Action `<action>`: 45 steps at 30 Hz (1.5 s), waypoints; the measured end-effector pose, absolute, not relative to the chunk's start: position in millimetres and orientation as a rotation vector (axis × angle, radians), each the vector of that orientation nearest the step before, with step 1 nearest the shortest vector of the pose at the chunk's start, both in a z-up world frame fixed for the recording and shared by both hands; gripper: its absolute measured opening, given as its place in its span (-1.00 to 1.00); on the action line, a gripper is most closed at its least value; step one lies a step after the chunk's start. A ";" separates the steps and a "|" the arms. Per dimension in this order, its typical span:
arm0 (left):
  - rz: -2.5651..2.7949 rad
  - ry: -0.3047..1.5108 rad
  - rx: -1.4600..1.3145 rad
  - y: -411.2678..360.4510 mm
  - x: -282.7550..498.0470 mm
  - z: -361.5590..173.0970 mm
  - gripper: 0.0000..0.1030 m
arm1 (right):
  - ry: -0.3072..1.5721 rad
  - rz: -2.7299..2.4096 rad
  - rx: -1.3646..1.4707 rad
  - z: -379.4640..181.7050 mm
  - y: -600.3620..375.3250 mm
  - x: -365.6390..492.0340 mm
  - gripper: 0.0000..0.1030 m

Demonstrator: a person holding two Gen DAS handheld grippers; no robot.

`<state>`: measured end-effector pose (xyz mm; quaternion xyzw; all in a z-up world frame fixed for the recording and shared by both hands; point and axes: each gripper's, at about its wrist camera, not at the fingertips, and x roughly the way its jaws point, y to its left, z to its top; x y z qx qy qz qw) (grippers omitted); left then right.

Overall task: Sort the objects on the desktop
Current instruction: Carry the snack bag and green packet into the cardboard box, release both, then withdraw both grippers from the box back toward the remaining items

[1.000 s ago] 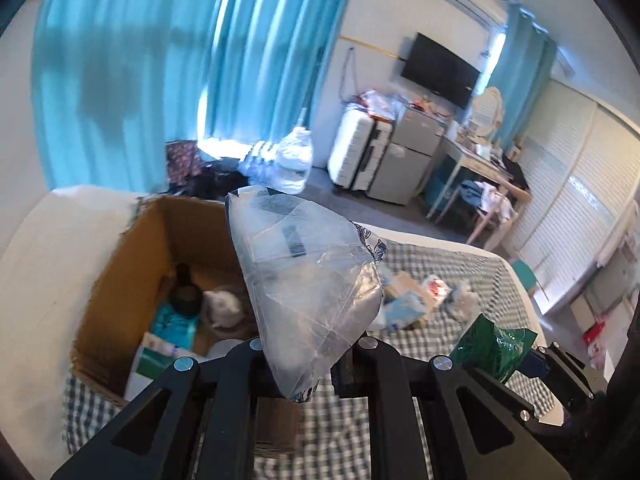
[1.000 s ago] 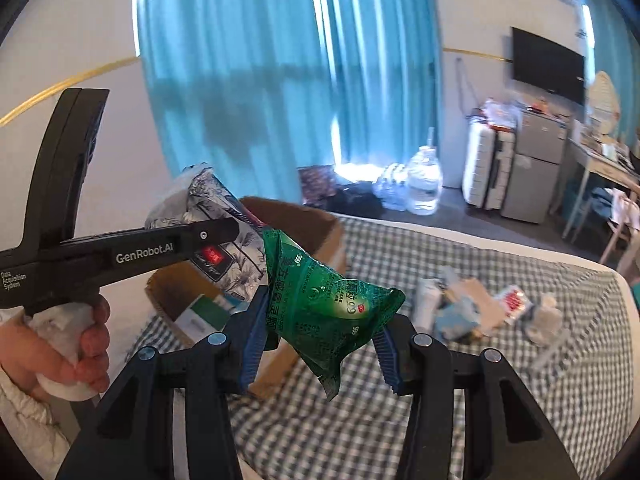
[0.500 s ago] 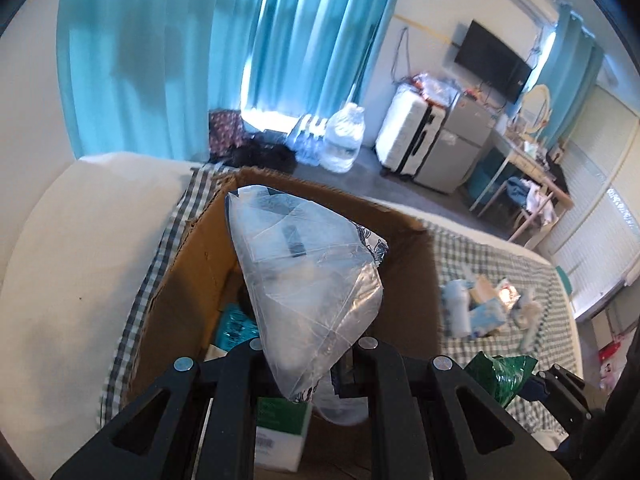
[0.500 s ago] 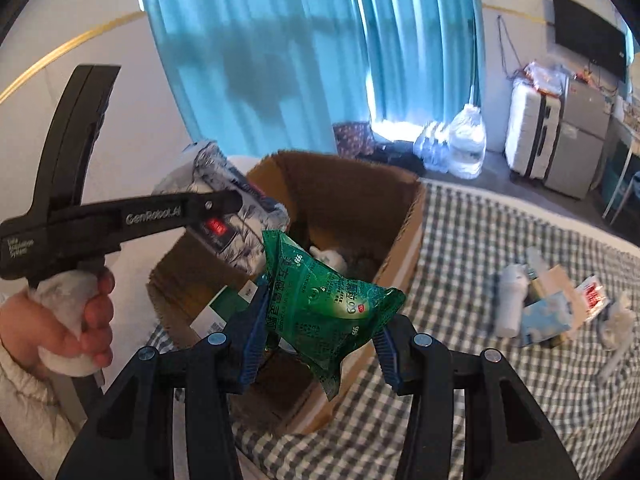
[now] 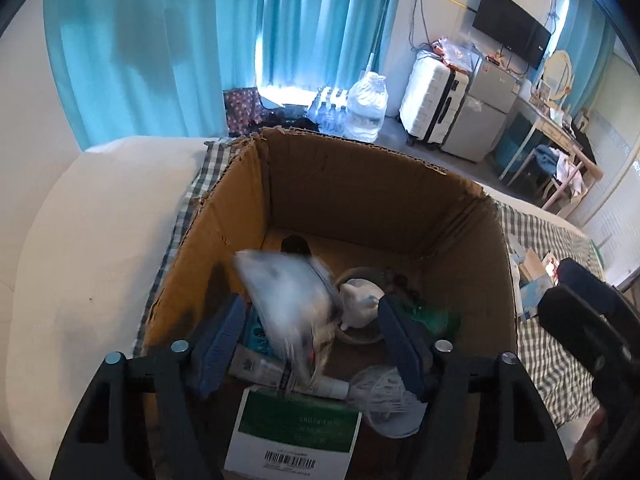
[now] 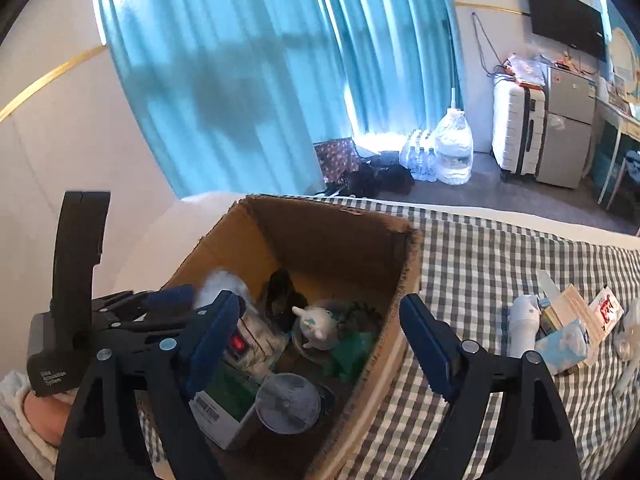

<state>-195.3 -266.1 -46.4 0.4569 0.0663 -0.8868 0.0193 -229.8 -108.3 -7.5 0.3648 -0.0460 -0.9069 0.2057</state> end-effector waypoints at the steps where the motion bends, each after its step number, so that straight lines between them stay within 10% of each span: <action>1: -2.751 0.203 1.421 -264.4 -193.3 -45.3 0.52 | -0.129 -2.538 1.018 -6.1 -104.4 -228.0 0.61; 20: -2.867 0.175 1.272 -120.9 -111.0 16.6 0.98 | -0.283 -2.935 1.030 35.1 92.1 -121.8 0.61; 45: -2.798 -0.065 1.484 12.7 -177.2 -88.6 0.98 | -0.509 -2.990 1.240 -49.7 209.1 -124.6 0.42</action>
